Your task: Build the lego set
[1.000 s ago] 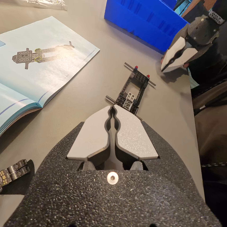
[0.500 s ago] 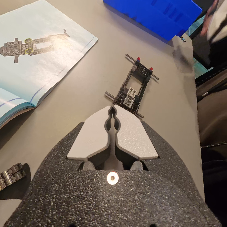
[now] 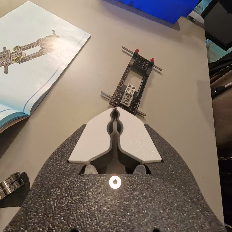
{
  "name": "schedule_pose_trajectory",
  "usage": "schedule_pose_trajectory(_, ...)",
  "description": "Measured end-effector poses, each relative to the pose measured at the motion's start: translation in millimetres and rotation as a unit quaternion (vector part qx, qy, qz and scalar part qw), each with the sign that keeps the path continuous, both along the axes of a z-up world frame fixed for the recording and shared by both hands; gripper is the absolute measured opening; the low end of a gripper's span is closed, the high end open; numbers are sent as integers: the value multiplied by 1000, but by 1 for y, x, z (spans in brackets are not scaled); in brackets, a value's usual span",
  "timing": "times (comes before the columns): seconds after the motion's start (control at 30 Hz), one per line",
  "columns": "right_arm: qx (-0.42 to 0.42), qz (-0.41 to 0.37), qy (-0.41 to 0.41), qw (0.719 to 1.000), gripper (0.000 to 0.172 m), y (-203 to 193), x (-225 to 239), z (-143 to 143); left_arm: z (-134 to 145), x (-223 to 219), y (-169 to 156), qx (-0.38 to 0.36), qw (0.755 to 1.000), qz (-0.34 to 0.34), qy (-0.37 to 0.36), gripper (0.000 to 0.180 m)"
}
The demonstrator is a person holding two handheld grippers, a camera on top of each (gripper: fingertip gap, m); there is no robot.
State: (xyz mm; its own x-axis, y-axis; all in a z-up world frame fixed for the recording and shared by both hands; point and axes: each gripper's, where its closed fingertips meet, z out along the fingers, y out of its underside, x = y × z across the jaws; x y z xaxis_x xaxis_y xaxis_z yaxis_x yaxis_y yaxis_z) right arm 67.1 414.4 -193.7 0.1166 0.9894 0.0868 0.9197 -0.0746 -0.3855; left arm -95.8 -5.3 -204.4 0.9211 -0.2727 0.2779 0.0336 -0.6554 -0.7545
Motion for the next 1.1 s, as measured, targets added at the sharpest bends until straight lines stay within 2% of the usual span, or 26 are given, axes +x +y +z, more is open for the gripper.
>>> schedule_pose_trajectory(0.1,-28,-10,-12,999,18,0,-2,-12,-2,3,-1,-7,1000,-12,1,0)
schedule_pose_trajectory(0.23,-25,16,17,999,12,-4,-14,-6,-2,5,-2,-7,1000,-20,-4,0)
schedule_pose_trajectory(0.3,-6,22,-1,1000,12,0,-12,-9,-1,5,-1,-4,1000,-18,-7,0)
schedule_pose_trajectory(0.4,-28,15,-32,999,12,0,-6,-24,0,4,-1,-2,1000,-17,-10,0)
schedule_pose_trajectory(0.57,-35,7,-40,999,12,4,-6,-30,-1,5,-2,-10,1000,-23,-18,0)
schedule_pose_trajectory(0.8,-56,12,-38,998,7,3,-5,-32,0,4,-1,-25,996,-29,-86,0)
schedule_pose_trajectory(0.93,-38,15,-13,999,6,1,-4,-16,9,-1,-1,-3,992,-22,-123,0)
schedule_pose_trajectory(1.1,9,31,52,998,6,-15,-13,39,20,0,-4,38,992,-30,-114,0)
